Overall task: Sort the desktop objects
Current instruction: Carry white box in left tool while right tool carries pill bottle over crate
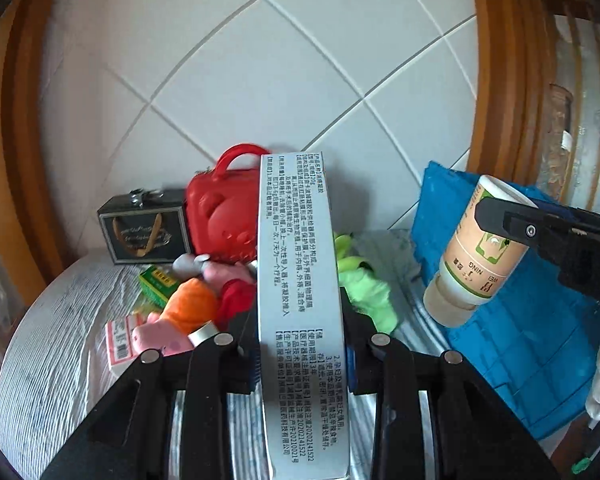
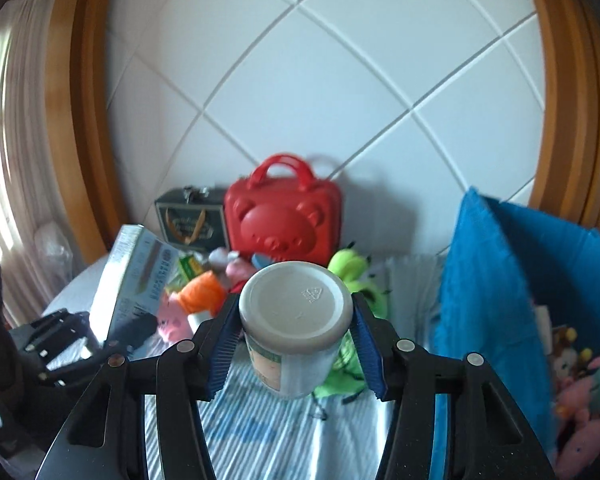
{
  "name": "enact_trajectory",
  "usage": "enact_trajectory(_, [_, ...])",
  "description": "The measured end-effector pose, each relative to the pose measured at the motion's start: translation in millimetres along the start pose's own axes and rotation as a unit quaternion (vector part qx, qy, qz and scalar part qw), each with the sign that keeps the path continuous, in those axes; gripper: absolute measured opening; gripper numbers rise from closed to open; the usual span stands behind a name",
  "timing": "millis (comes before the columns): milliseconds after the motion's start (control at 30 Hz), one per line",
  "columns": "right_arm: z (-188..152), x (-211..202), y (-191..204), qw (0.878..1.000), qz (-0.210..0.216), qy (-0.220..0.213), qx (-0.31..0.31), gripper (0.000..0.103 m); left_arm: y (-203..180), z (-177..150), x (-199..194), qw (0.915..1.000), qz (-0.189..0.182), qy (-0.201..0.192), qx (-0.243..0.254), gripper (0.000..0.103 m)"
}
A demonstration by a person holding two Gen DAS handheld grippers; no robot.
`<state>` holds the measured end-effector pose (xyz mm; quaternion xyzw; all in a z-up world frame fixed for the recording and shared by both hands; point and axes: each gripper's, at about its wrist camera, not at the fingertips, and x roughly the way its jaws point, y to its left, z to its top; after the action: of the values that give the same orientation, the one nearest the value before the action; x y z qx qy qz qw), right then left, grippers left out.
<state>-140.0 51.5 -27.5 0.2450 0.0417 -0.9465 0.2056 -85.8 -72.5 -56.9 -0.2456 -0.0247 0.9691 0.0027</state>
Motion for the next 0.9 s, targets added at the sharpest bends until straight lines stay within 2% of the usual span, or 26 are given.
enact_trajectory(133, [26, -39, -38, 0.999, -0.034, -0.032, 0.011, 0.053, -54, 30, -3, 0.9987, -0.036, -0.023, 0.026, 0.03])
enact_trajectory(267, [43, -71, -82, 0.996, -0.075, -0.051, 0.012, 0.053, -111, 55, 0, 0.9957, -0.072, -0.031, 0.049, 0.029])
enact_trajectory(533, [65, -104, -189, 0.987, -0.147, -0.052, 0.03, 0.053, -224, 104, 21, 0.9878, -0.136, -0.014, 0.076, 0.03])
enact_trajectory(633, [64, -108, -230, 0.984, -0.168, -0.041, 0.035, 0.052, -270, 122, 37, 0.9848, -0.15, 0.004, 0.088, 0.029])
enact_trajectory(800, [55, -94, -301, 0.98, -0.19, -0.005, 0.055, 0.052, -334, 132, 89, 0.9795, -0.165, 0.07, 0.092, 0.029])
enact_trajectory(900, [43, -83, -334, 0.978, -0.199, 0.013, 0.068, 0.053, -365, 131, 122, 0.9777, -0.152, 0.099, 0.107, 0.029])
